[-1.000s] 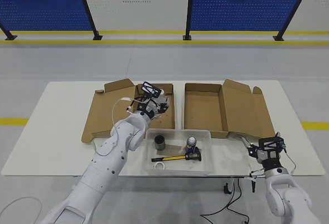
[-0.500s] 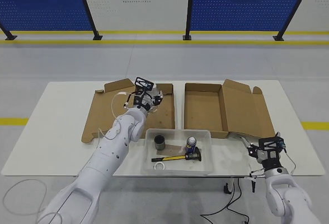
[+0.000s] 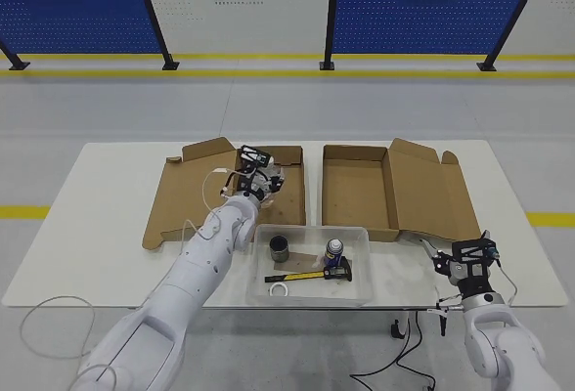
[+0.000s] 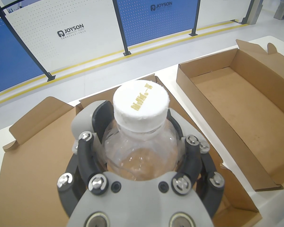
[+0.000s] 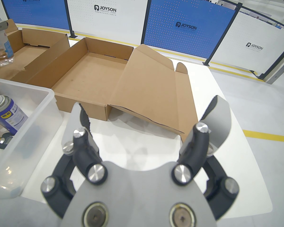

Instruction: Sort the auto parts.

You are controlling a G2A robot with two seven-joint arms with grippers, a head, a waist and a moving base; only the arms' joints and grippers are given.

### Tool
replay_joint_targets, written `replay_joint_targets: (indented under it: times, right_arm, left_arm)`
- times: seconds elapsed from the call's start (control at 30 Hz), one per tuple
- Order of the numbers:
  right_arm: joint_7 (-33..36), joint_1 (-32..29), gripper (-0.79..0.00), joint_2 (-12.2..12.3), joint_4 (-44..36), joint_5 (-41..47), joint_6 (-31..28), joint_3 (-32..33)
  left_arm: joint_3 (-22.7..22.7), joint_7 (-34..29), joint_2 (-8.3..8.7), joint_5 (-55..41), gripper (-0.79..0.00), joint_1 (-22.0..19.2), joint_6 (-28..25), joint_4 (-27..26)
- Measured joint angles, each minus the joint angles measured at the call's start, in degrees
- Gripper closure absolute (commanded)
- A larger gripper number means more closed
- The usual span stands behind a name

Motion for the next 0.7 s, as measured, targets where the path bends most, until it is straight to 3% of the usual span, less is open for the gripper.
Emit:
replay_joint_targets:
  times: [0.23,0.43,0.53,0.7]
  right_arm:
    - [0.0,0.0,-0.785,0.0,0.0,0.0,0.0,0.0]
    - [0.0,0.0,-0.785,0.0,0.0,0.0,0.0,0.0]
    - [0.0,0.0,-0.785,0.0,0.0,0.0,0.0,0.0]
    - [0.0,0.0,-0.785,0.0,0.0,0.0,0.0,0.0]
  left_arm:
    - [0.31,0.5,-0.48,1.31,-0.785,-0.39,-0.33,0.9]
    - [-0.81,0.5,0.03,2.59,-0.785,0.24,-0.82,-1.9]
    - [-2.02,0.03,0.7,3.2,-0.785,1.39,-1.27,-5.09]
    - [-4.84,-2.89,2.39,5.08,-0.785,5.02,-2.83,-14.81]
